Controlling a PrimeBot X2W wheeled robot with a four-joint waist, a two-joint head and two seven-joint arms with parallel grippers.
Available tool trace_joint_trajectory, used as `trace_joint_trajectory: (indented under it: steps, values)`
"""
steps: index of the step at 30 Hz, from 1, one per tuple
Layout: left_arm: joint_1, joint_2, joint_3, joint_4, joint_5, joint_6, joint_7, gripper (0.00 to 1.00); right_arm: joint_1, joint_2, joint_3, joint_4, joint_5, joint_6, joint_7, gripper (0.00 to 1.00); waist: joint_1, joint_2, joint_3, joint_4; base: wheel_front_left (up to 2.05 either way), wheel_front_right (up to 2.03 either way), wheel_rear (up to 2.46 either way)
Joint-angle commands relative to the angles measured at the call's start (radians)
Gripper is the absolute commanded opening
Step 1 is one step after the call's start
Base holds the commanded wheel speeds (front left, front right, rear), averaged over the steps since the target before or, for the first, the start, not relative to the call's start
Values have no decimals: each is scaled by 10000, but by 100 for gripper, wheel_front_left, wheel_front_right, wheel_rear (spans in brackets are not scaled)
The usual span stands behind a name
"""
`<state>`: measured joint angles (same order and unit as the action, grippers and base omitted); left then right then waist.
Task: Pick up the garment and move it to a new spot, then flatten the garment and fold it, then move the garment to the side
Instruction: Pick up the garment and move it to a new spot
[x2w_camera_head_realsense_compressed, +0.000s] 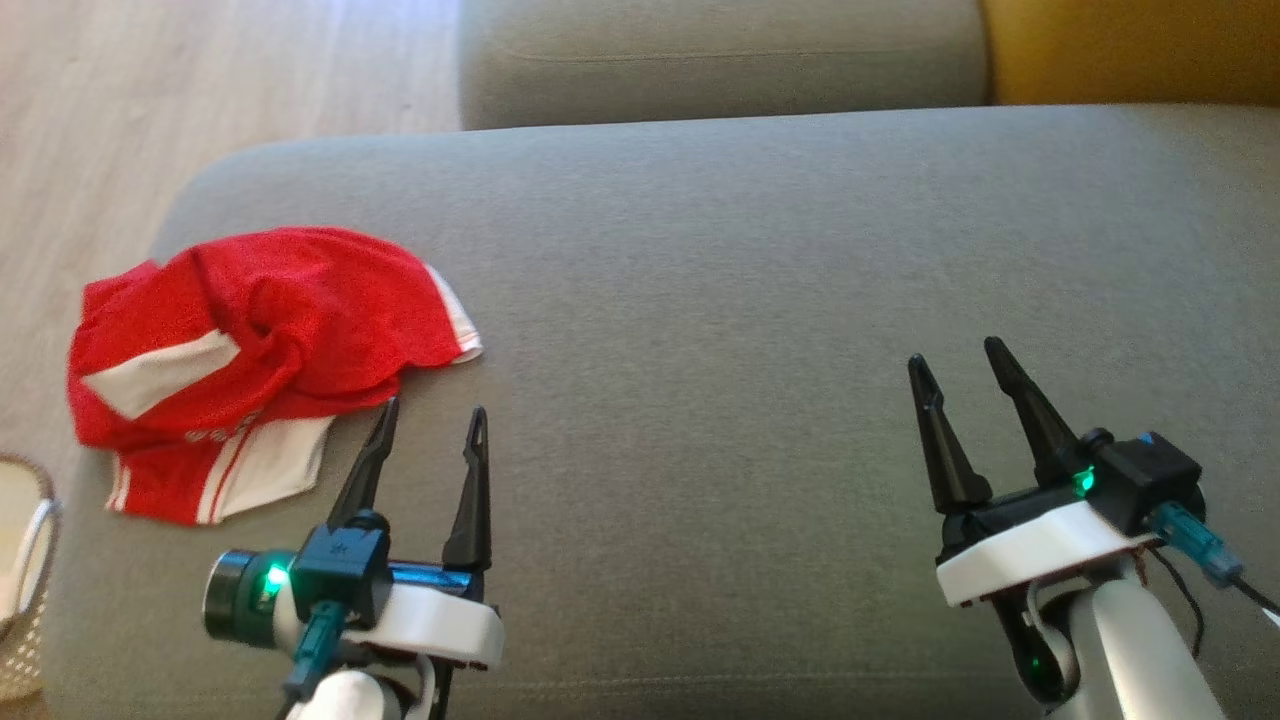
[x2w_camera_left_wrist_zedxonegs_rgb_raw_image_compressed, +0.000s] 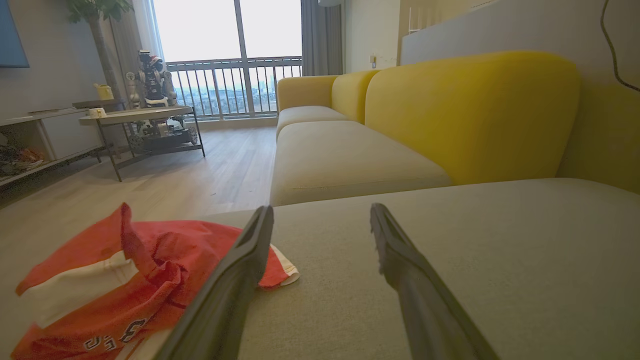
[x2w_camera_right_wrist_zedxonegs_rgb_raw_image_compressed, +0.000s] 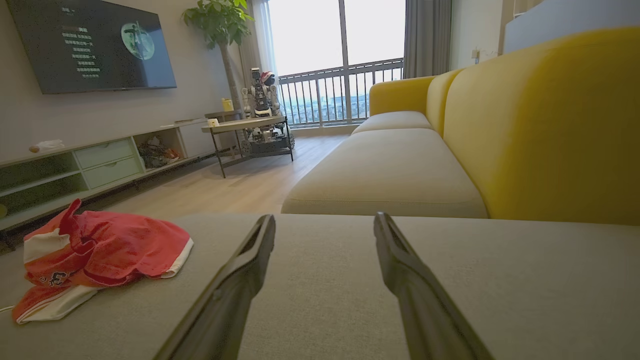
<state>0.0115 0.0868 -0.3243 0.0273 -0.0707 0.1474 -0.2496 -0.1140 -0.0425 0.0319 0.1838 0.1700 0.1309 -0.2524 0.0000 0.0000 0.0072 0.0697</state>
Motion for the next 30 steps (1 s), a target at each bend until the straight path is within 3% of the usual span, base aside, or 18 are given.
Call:
trace_joint_trajectory:
  steps: [1, 22, 30]
  values:
    - [-287, -44, 433, -286, 105, -22, -122, 100, -269, -77, 290, -404, 64, -2, -93, 100, 0, 0, -15, 307, 0, 0, 0]
    - [190, -51, 1215, -332, 375, -324, -122, 100, 151, -77, 1603, -700, 382, -2, -93, 100, 0, 0, -169, 3861, 0, 0, 0]
    - [631, -70, 1551, -724, 403, -57, -122, 100, -94, -77, 2141, -592, 404, -2, -93, 100, 0, 0, 10, 4236, 0, 0, 0]
